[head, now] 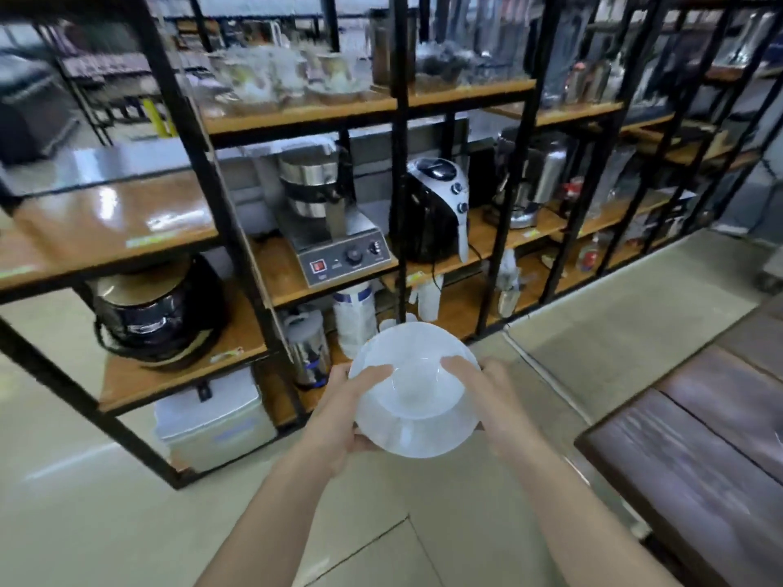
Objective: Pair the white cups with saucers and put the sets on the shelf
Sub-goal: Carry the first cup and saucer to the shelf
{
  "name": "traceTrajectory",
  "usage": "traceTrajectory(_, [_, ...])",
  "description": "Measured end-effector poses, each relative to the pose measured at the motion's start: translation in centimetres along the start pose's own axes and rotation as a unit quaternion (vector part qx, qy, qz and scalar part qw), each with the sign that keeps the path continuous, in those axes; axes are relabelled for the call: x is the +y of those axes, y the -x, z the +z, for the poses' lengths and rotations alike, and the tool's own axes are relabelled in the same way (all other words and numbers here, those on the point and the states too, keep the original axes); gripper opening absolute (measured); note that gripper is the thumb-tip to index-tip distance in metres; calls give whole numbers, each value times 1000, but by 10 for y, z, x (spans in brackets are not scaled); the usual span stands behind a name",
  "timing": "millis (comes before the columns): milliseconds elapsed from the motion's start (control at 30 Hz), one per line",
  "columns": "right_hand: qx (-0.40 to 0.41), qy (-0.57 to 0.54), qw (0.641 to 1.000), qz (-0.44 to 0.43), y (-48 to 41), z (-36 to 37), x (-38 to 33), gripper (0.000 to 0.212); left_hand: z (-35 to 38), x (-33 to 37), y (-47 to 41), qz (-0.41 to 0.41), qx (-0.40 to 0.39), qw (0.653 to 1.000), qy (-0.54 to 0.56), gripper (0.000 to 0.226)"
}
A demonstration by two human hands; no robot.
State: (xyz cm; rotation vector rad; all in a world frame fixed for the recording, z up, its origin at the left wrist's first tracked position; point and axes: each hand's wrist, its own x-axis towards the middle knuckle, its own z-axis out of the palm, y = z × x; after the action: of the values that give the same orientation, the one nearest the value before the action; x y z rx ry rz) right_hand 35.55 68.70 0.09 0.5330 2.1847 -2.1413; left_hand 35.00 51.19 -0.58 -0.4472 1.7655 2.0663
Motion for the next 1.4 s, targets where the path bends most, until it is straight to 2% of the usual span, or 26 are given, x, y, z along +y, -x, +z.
traceTrajectory(167, [-67,-12,997,22,-23,134,-16,37,-121,48,-1,12,60,998,18,58])
traceTrajectory(300, [-112,1,994,17,-39,220,-36,37,-194,86,1,35,96,994,37,46])
traceTrajectory(467, [-167,38,985,-11,-74,311,-67,40,-264,128,-20,77,181,980,42,36])
traceTrajectory(567, [-190,79,979,-10,-101,365,-84,34,-302,153,-45,74,228,970,43,47])
traceTrajectory(667, [-208,73,975,-17,-132,417,-98,34,-340,177,-78,86,246,964,58,56])
traceTrajectory(800, [-259,48,964,-43,-180,486,-115,10,-386,211,-122,97,309,942,89,53])
traceTrajectory(967, [-279,70,957,-41,-233,567,-137,33,-440,251,-164,100,330,932,115,53])
traceTrajectory(1100, [-287,106,951,-46,-259,627,-147,31,-491,271,-199,88,354,925,110,61])
traceTrajectory(1300, [-284,169,943,-44,-296,694,-161,24,-554,292,-252,95,409,903,89,52])
traceTrajectory(1400, [-279,192,939,-50,-311,718,-166,27,-575,303,-273,93,412,902,89,58])
